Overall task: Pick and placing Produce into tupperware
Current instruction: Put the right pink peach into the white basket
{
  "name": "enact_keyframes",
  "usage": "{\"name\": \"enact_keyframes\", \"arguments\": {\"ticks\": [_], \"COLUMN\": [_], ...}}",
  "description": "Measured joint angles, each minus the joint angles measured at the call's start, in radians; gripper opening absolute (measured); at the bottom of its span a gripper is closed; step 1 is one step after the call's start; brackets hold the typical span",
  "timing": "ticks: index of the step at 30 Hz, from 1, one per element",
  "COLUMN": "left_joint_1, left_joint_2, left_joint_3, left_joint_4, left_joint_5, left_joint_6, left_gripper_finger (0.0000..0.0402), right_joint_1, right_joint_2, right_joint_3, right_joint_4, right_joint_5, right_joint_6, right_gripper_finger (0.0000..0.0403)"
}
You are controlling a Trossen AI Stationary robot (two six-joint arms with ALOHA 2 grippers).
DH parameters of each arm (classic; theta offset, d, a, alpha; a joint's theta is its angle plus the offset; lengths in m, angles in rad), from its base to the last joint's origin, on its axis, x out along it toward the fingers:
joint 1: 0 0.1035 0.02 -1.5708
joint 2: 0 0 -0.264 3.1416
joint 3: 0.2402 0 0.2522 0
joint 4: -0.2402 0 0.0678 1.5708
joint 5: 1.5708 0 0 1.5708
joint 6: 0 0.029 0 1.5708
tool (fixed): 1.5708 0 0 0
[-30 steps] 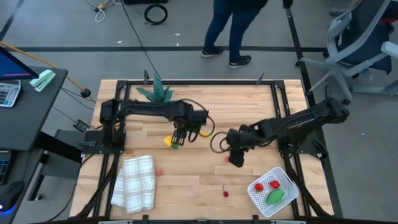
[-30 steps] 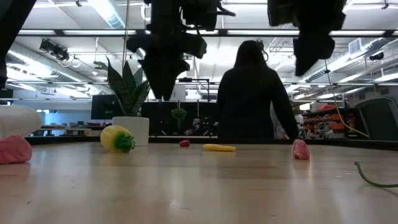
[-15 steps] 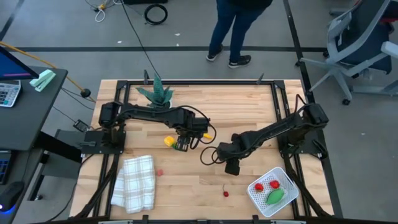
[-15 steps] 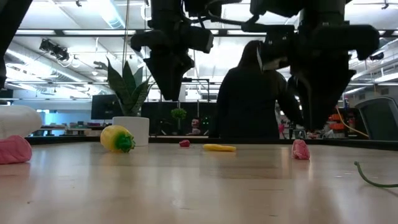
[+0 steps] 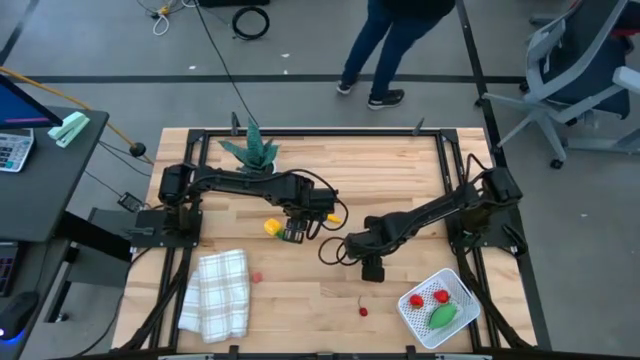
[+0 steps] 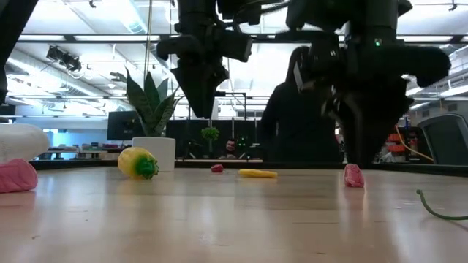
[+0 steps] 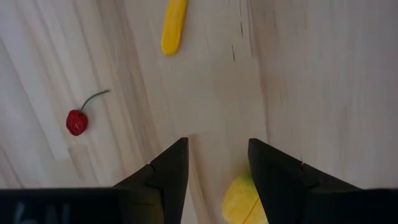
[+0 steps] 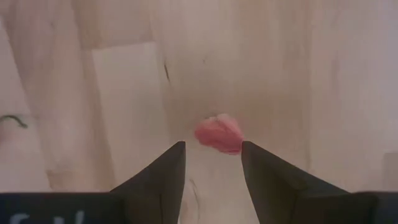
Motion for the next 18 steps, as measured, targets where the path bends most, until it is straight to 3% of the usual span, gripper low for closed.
{"name": "enact_keyframes", "arguments": {"ticks": [18], "left_joint_1": [0.001], "left_joint_2": [0.000], "left_joint_3": [0.000], "left_joint_4": [0.008], "left_joint_5": [-0.003], "left_joint_6": [-0.005], "left_gripper_finger": [0.0172], "right_joint_1": [-0.037], "right_joint_2": [0.049], "right_joint_3": [-0.001], "right_joint_4": [0.074], "right_joint_5": [-0.021], "right_joint_6": [-0.046], "right_gripper_finger": [0.0165]}}
